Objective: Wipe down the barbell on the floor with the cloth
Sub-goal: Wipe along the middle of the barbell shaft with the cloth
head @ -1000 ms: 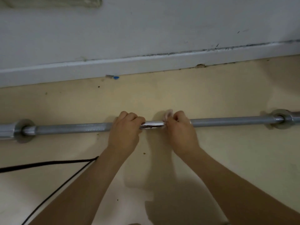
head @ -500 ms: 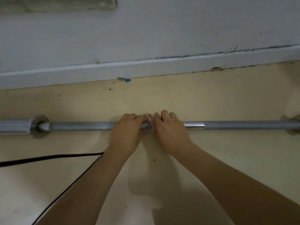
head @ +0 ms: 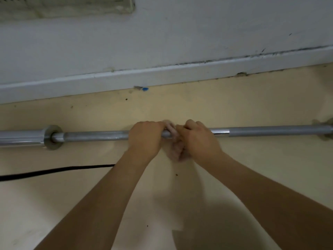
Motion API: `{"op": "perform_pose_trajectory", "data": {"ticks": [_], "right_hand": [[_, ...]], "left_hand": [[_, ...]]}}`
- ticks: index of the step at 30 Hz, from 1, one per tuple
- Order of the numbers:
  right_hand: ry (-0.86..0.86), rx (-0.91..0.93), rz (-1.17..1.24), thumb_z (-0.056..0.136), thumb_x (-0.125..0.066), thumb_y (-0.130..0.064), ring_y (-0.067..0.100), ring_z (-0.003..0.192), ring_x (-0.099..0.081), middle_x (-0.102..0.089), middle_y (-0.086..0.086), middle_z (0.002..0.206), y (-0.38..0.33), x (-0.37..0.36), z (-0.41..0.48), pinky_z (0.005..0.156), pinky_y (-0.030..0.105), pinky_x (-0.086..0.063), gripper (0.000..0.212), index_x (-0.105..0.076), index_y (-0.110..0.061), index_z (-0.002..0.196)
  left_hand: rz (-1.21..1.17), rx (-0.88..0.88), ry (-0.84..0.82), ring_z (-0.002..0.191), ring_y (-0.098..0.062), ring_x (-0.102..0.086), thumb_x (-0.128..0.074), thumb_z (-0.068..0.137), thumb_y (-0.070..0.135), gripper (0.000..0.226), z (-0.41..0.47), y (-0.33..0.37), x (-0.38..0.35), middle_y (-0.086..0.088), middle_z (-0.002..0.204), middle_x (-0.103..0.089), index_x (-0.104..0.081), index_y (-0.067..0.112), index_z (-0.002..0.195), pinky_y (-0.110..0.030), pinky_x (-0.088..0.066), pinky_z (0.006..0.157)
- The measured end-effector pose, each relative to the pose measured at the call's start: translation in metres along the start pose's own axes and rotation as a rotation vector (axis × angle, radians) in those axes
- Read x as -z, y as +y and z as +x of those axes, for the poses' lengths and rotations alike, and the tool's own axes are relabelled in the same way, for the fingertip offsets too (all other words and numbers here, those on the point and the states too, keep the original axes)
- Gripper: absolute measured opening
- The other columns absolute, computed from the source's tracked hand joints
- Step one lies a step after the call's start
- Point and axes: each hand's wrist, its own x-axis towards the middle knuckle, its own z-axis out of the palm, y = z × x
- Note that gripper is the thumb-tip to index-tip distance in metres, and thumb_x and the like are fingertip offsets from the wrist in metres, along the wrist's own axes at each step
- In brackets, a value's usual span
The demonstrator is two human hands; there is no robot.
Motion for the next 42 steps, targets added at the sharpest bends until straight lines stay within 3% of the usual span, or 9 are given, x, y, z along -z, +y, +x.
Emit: {"op": "perform_pose_trajectory", "data": {"ticks": [4,8,11,16,25,29,32,37,42], "right_hand": [[0.079,-0.253,-0.075,0.083,-0.063,-0.019,0.036,0.067,-0.056,-0.057,0.016,0.073,0.064,0.013,-0.02,0.061,0.037,-0.046,0.013,-0.068,-0.007,0.08],[0.009,-0.088,-0.125,0.069,-0.069,-0.018,0.029,0.066,-0.056,-0.063,0.008,0.072,0.013,-0.002,-0.002,0.057,0.032,-0.045,0.012,-0.065,-0.015,0.079],[-0.004,0.049,0.004,0.051,-0.081,-0.016,0.03,0.066,-0.057,-0.06,0.01,0.075,-0.024,-0.005,-0.004,0.055,0.033,-0.049,0.042,-0.067,-0.011,0.09],[-0.053,-0.105,-0.167,0.084,-0.049,-0.009,0.035,0.09,-0.055,-0.058,0.013,0.092,0.057,0.031,-0.034,0.071,0.037,-0.042,0.021,-0.063,-0.009,0.1],[-0.509,0.17,-0.421,0.086,-0.053,-0.009,0.03,0.095,-0.059,-0.054,0.01,0.107,0.06,0.062,-0.022,0.068,0.032,-0.039,0.025,-0.055,-0.011,0.111],[-0.54,0.221,-0.459,0.087,-0.055,-0.01,0.03,0.096,-0.059,-0.056,0.011,0.107,0.086,0.064,-0.038,0.07,0.033,-0.042,0.02,-0.057,-0.009,0.106],[-0.441,0.13,-0.274,0.091,-0.052,-0.022,0.03,0.098,-0.055,-0.056,0.012,0.105,0.09,0.049,-0.053,0.072,0.033,-0.04,0.02,-0.061,-0.009,0.104],[0.078,0.183,-0.036,0.067,-0.069,-0.024,0.024,0.062,-0.055,-0.057,0.005,0.071,0.106,0.006,-0.1,0.048,0.028,-0.044,0.016,-0.066,-0.013,0.079],[0.258,0.298,-0.029,0.086,-0.049,-0.02,0.025,0.068,-0.055,-0.066,0.008,0.088,0.133,-0.005,-0.132,0.055,0.035,-0.045,0.032,-0.066,-0.006,0.109]], "left_hand": [[0.001,-0.061,-0.01,0.083,-0.03,-0.062,-0.06,0.086,0.025,0.018,-0.005,-0.003,-0.001,-0.011,0.091,-0.07,-0.065,0.013,0.099,-0.03,-0.029,0.07],[0.032,-0.041,-0.066,0.089,-0.029,-0.064,-0.058,0.086,0.024,0.018,-0.005,0.003,0.003,-0.008,0.096,-0.07,-0.063,0.017,0.101,-0.033,-0.041,0.071],[0.073,-0.027,-0.062,0.095,-0.027,-0.064,-0.053,0.089,0.025,0.019,-0.008,0.008,0.008,-0.005,0.101,-0.069,-0.06,0.024,0.106,-0.033,-0.042,0.073],[0.145,-0.016,-0.114,0.089,-0.026,-0.063,-0.057,0.087,0.018,0.011,-0.018,0.012,0.012,-0.007,0.098,-0.068,-0.058,0.016,0.098,-0.029,-0.031,0.065],[0.377,-0.173,-0.497,0.111,-0.028,-0.058,-0.055,0.087,0.01,0.027,0.01,0.058,0.04,-0.006,0.118,-0.062,-0.064,0.013,0.113,-0.037,-0.047,0.081],[0.5,-0.426,-0.616,0.1,-0.031,-0.063,-0.058,0.087,0.016,0.01,0.023,0.066,0.071,-0.008,0.094,-0.064,-0.064,0.008,0.087,-0.037,-0.051,0.079],[0.477,-0.462,-0.564,0.104,-0.032,-0.061,-0.058,0.091,0.027,0.024,0.043,0.094,0.09,-0.013,0.108,-0.066,-0.065,0.005,0.101,-0.037,-0.05,0.082],[0.088,-0.263,-0.482,0.091,-0.031,-0.064,-0.065,0.077,0.036,0.028,0.039,0.149,0.035,-0.01,0.095,-0.071,-0.07,0.012,0.092,-0.036,-0.054,0.076],[-0.206,-0.077,-0.311,0.093,-0.027,-0.061,-0.061,0.072,0.041,0.04,-0.023,0.164,-0.003,-0.002,0.098,-0.069,-0.057,0.021,0.106,-0.03,-0.043,0.073]]}}
